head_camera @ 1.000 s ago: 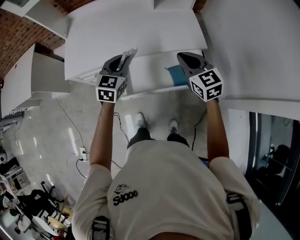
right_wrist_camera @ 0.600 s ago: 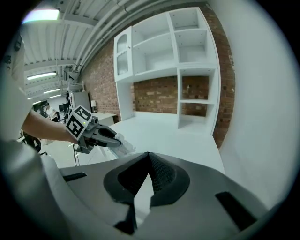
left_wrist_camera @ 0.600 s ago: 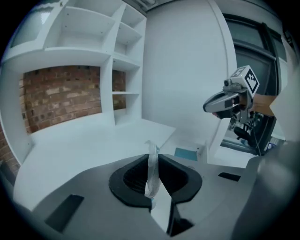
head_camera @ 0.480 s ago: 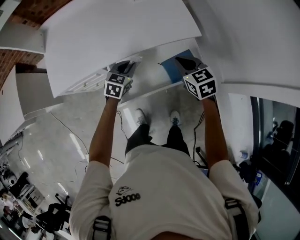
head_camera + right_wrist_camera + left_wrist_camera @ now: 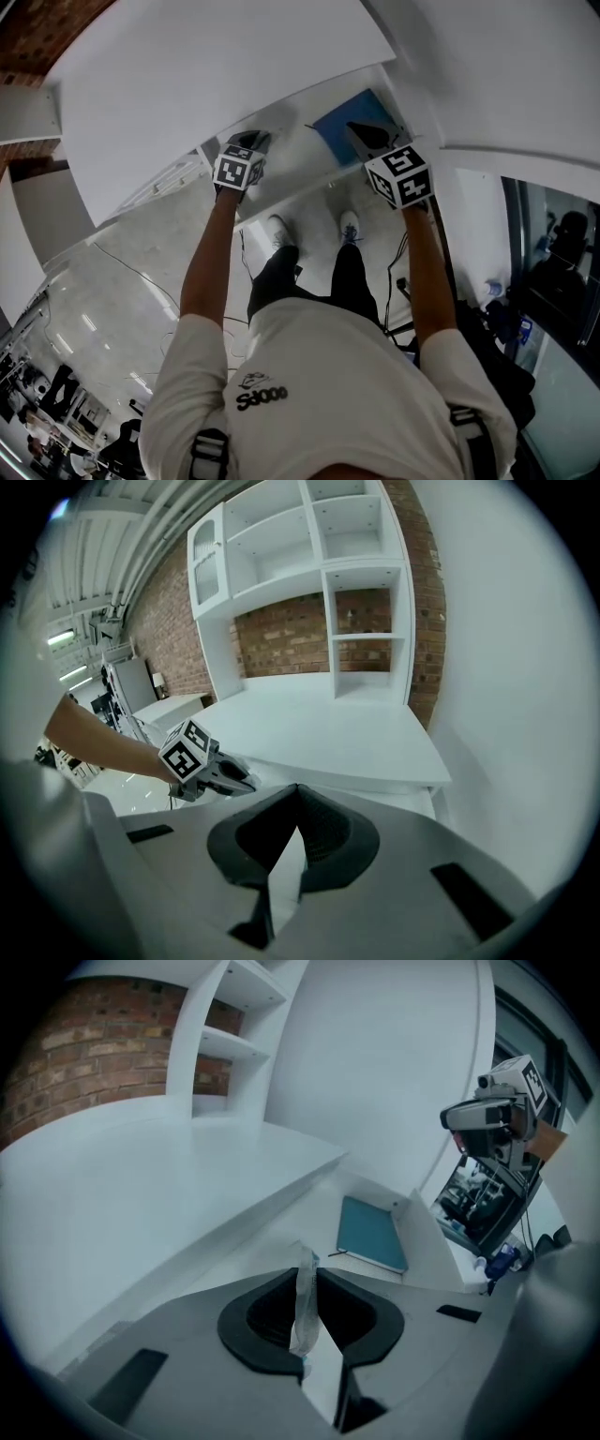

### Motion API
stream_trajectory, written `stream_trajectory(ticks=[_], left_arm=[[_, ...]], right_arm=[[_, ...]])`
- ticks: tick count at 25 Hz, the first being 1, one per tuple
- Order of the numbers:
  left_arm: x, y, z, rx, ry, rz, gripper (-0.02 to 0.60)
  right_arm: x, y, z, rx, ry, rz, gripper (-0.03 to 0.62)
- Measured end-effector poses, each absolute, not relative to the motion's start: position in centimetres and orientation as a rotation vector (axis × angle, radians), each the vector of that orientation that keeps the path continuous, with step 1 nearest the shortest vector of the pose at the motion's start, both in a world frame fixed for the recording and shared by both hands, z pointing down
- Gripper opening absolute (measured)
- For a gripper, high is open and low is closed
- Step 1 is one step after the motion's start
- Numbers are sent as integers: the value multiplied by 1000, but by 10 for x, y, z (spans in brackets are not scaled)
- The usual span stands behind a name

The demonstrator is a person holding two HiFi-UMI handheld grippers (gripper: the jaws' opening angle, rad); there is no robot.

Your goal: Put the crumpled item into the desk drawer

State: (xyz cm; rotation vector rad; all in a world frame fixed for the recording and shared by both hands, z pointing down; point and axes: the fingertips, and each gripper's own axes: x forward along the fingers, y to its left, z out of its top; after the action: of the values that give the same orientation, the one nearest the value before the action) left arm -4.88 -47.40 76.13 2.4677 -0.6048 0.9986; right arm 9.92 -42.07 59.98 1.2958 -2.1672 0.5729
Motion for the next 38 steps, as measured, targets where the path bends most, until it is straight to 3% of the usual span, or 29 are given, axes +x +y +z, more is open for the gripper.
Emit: stream_trajectory(ticks=[18, 25, 38], left_arm=[[-60, -498, 844, 2358, -692, 1163, 66], [-67, -507, 838, 2339, -823, 1174, 131], [-108, -489, 776, 2330, -1032, 1136, 140]], right_arm=[[106, -399, 624, 1373, -2123, 735, -2], [126, -379, 621, 1362, -2062, 666, -2], [141, -385, 559, 1473, -2155, 582, -3]])
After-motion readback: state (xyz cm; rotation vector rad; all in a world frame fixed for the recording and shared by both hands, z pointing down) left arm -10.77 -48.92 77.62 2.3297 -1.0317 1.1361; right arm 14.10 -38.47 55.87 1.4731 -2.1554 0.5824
